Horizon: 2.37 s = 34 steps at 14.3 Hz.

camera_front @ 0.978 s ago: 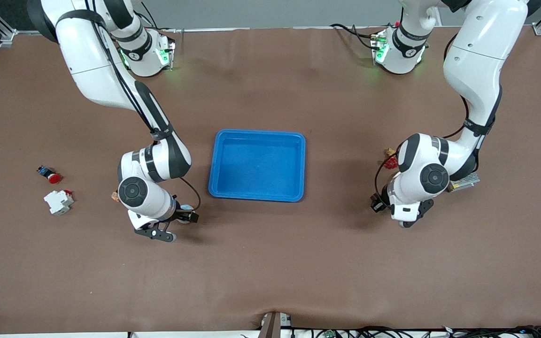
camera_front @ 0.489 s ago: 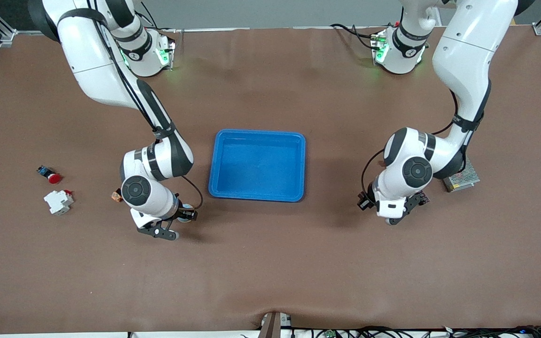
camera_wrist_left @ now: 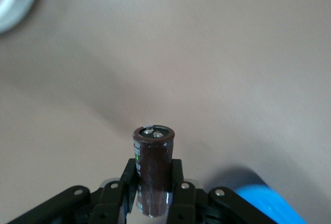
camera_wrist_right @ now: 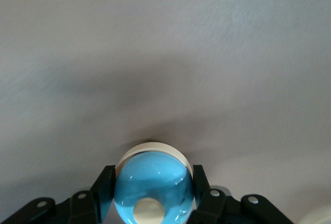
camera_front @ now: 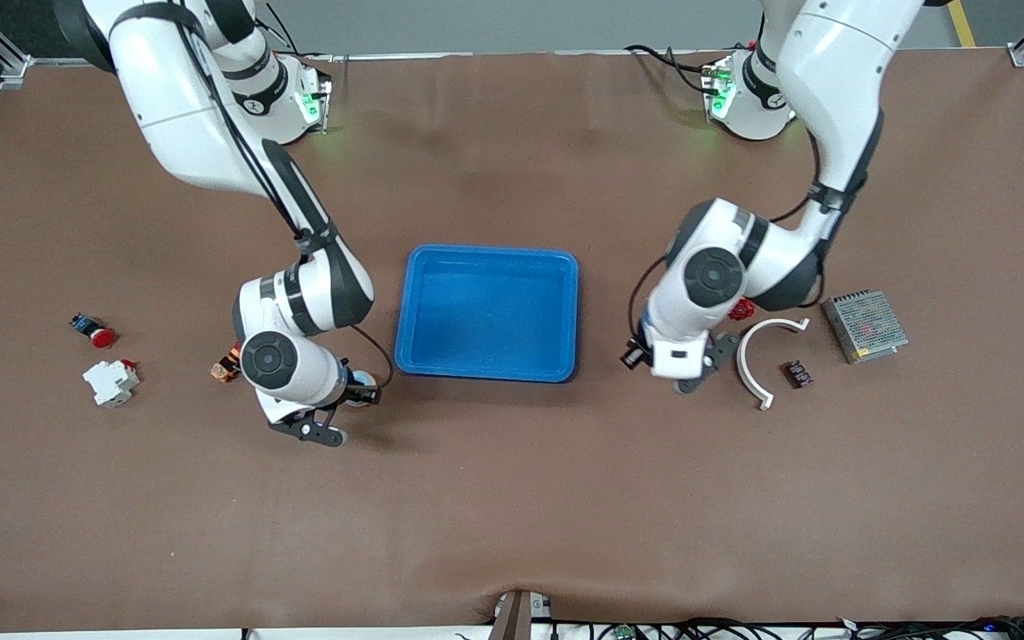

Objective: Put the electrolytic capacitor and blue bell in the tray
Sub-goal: 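Carry the bell and capacitor over the blue tray with both grippers, then lower both items into the tray and open both grippers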

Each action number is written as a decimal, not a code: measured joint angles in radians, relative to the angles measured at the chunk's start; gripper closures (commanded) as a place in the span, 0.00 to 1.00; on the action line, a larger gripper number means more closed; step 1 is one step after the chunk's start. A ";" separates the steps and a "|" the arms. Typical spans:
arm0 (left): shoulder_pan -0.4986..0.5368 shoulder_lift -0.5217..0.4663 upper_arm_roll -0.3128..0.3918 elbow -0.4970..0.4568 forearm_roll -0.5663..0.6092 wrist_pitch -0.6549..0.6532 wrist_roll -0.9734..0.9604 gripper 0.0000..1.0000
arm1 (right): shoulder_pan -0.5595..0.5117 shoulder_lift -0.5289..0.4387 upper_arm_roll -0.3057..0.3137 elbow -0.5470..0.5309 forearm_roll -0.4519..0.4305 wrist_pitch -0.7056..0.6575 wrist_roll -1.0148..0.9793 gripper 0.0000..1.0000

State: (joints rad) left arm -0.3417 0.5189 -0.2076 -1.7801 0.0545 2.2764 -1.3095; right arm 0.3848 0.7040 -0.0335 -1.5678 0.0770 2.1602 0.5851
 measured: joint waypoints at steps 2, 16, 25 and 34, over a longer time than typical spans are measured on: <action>-0.062 -0.002 0.000 0.017 0.000 0.000 -0.080 1.00 | 0.022 -0.074 0.002 0.002 0.035 -0.084 0.019 1.00; -0.248 0.106 0.000 0.072 0.000 -0.002 -0.243 1.00 | 0.246 -0.335 0.010 -0.574 0.137 0.436 0.188 1.00; -0.307 0.180 -0.001 0.106 -0.043 -0.001 -0.246 0.81 | 0.312 -0.323 0.010 -0.619 0.137 0.474 0.233 1.00; -0.293 0.168 0.012 0.142 -0.043 -0.018 -0.246 0.00 | 0.345 -0.265 0.008 -0.619 0.137 0.516 0.295 0.00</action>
State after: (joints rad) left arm -0.6348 0.6865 -0.1958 -1.6383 0.0112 2.2588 -1.5557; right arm 0.7299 0.4387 -0.0252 -2.1870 0.2136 2.6766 0.8797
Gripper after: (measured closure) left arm 0.079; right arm 0.348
